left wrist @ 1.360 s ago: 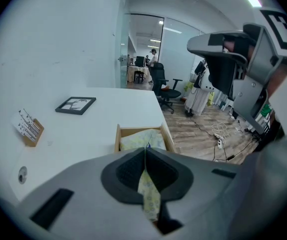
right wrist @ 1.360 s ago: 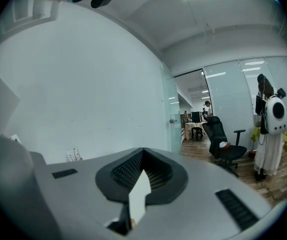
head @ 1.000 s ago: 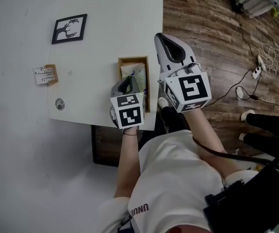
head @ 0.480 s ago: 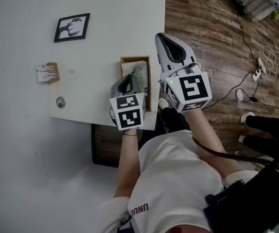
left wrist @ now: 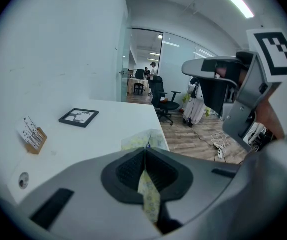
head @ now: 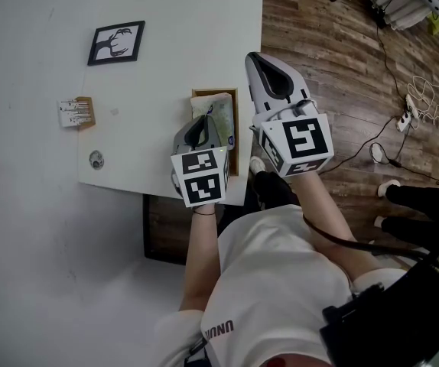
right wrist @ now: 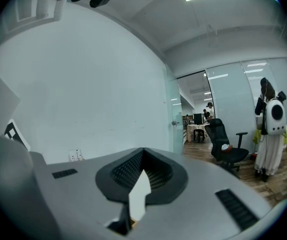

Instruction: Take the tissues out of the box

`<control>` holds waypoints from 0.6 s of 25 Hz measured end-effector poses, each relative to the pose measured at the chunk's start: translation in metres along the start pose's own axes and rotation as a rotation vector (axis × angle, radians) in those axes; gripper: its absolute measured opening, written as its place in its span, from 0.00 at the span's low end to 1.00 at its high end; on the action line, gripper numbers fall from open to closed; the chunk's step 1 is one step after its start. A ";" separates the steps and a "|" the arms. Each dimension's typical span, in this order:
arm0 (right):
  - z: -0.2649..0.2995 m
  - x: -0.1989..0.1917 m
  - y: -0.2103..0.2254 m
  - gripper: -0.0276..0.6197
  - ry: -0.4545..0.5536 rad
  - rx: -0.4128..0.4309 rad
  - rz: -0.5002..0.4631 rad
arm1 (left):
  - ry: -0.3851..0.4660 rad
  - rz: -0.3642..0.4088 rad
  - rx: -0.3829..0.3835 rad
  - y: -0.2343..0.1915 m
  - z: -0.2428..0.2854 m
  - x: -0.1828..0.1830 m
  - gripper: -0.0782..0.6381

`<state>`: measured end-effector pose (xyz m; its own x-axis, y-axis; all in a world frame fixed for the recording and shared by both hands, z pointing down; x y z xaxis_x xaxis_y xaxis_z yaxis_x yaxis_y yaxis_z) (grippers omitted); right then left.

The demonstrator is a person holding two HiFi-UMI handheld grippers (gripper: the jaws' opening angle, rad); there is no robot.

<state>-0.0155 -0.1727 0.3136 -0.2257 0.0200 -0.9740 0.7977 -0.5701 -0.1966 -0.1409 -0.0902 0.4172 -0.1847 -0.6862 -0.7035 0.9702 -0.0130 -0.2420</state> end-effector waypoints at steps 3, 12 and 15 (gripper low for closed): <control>0.000 0.001 0.000 0.07 0.003 0.000 -0.001 | 0.008 0.001 -0.001 0.000 -0.001 0.002 0.13; -0.001 0.002 -0.002 0.06 0.006 0.003 -0.001 | 0.038 0.002 -0.008 0.000 -0.006 0.007 0.13; -0.001 0.002 -0.002 0.06 0.005 0.005 -0.003 | 0.053 0.006 -0.011 0.000 -0.007 0.008 0.13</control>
<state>-0.0173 -0.1706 0.3124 -0.2248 0.0257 -0.9741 0.7943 -0.5742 -0.1985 -0.1439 -0.0907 0.4067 -0.1872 -0.6469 -0.7392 0.9696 -0.0011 -0.2446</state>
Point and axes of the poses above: the fingertips, and each gripper's own axes: z forward along the fingers, y to its right, x out of its top, the point moved 5 cm from there along -z, backward along the fingers, and after that the axes turned 15 degrees about -z, right-handed, at the moved point
